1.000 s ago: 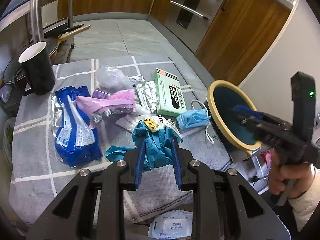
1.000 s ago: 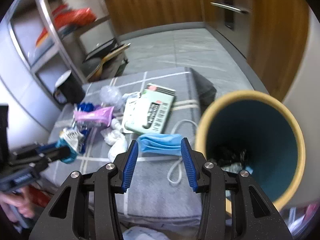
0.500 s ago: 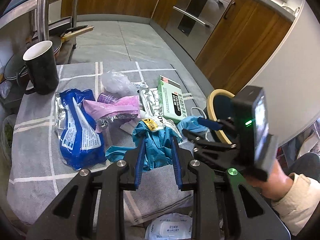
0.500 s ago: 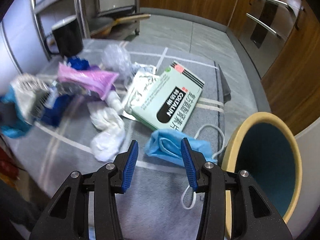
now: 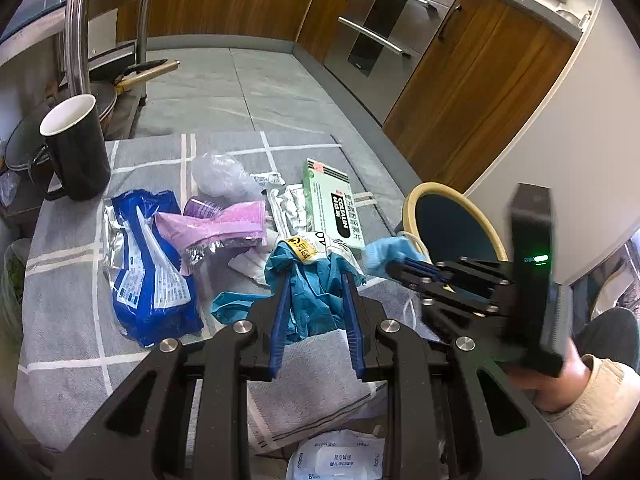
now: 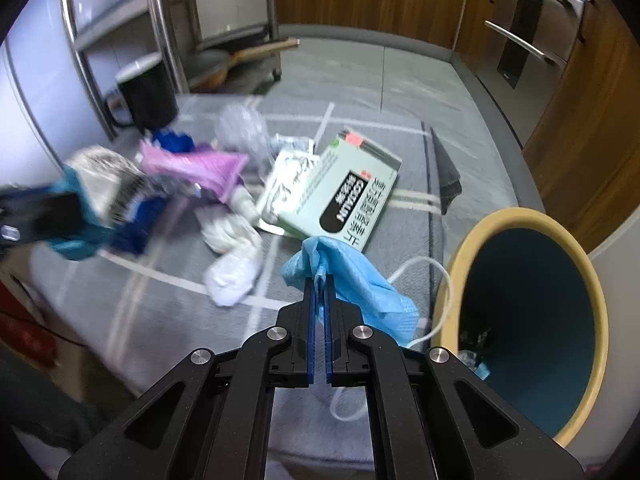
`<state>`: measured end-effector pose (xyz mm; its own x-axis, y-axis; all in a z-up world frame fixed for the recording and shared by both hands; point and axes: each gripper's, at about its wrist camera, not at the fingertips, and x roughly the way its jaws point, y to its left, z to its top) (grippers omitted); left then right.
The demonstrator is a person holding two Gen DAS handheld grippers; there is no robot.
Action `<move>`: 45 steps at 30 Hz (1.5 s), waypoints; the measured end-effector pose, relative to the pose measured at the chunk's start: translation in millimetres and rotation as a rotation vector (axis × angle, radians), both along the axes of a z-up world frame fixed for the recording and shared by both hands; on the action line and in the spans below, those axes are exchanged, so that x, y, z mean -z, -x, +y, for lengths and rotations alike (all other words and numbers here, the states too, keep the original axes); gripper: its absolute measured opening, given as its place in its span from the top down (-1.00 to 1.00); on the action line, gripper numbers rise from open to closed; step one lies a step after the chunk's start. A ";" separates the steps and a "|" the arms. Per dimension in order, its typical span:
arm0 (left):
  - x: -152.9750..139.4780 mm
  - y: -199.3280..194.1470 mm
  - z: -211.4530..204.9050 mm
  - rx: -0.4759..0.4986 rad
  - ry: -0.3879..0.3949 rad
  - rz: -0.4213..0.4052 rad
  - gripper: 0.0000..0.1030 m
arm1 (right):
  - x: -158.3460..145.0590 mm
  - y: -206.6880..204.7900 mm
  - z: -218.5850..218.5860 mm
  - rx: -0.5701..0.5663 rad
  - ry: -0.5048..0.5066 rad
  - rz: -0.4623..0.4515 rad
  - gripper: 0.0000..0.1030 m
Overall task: Collect trash
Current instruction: 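Grasp the blue face mask with the right gripper, then carry the blue glove and mask over the teal bin with both grippers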
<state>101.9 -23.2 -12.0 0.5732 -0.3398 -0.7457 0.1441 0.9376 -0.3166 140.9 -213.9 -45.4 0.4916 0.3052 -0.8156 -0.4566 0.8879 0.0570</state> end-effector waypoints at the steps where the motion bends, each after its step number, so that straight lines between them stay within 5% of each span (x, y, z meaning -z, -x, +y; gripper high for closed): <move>1: -1.4 0.1 -0.5 0.001 -0.001 -0.004 0.53 | -5.3 0.7 -3.1 0.004 -0.024 -0.002 0.91; 10: -16.2 4.4 -6.0 0.010 0.001 -0.041 0.53 | -57.6 16.3 -54.0 0.093 -0.253 -0.028 0.91; 45: -27.8 -29.4 -120.8 0.195 0.040 -0.048 0.53 | -63.5 36.8 -175.5 0.348 -0.279 -0.094 0.91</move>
